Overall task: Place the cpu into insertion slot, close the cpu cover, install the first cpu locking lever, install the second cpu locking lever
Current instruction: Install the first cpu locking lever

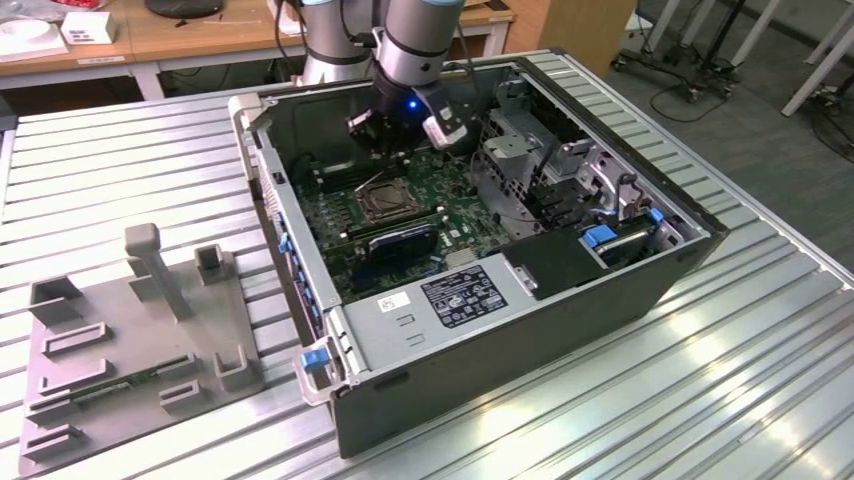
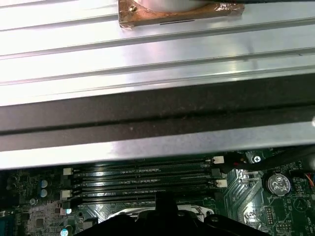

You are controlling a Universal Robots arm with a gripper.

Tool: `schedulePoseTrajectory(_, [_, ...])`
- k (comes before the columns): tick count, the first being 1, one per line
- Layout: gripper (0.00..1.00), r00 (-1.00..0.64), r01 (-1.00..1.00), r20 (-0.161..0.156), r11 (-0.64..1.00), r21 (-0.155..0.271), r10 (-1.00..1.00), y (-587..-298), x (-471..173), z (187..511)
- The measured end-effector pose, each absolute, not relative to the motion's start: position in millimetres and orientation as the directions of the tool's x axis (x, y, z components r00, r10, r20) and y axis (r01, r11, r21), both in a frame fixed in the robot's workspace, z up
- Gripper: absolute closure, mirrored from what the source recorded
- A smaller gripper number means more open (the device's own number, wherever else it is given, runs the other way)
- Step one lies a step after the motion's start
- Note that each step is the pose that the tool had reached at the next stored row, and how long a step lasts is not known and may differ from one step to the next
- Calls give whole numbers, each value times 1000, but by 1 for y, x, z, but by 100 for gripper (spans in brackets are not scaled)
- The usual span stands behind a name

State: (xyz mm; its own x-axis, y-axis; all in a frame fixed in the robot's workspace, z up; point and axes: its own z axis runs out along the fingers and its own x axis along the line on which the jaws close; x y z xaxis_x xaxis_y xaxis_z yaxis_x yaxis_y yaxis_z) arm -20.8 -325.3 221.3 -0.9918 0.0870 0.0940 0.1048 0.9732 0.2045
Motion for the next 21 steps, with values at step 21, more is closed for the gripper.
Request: schedulePoseTrajectory(21, [89, -992, 104, 92, 970, 221, 86, -325, -28, 225])
